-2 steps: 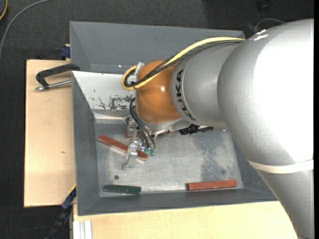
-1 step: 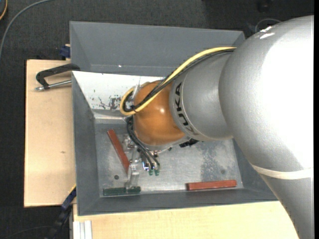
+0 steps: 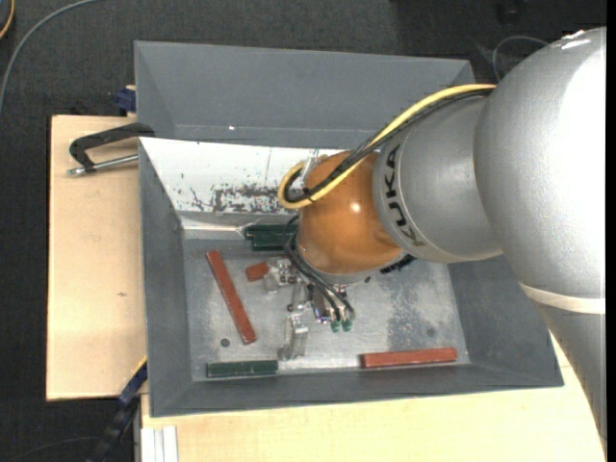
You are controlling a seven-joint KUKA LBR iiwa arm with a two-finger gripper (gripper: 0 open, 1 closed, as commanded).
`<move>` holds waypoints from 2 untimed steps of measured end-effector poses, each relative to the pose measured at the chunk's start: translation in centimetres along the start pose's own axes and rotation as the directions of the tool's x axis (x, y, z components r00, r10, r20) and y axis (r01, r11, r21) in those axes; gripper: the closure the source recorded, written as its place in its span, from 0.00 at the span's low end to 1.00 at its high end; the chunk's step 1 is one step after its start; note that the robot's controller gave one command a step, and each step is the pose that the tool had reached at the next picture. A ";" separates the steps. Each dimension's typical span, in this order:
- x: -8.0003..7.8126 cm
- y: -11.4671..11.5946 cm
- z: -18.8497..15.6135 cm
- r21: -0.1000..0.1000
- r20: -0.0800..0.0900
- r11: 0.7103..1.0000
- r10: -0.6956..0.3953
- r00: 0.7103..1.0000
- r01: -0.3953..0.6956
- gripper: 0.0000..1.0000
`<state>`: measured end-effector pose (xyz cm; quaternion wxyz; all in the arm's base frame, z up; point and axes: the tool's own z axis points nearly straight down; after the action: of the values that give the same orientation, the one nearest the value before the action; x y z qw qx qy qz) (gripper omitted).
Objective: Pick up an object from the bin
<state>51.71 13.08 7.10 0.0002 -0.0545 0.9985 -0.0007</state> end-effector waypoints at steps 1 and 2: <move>-4.4 -6.7 0.0 -0.002 -0.006 1.000 -0.007 1.000 0.007 0.00; -7.8 -3.3 -0.4 -0.005 0.006 0.978 0.209 0.978 -0.209 0.00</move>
Offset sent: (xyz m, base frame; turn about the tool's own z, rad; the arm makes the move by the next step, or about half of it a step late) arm 0.0516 -0.0620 -0.0001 -0.0078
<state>59.79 10.65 7.53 0.0034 0.0506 0.9987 0.0018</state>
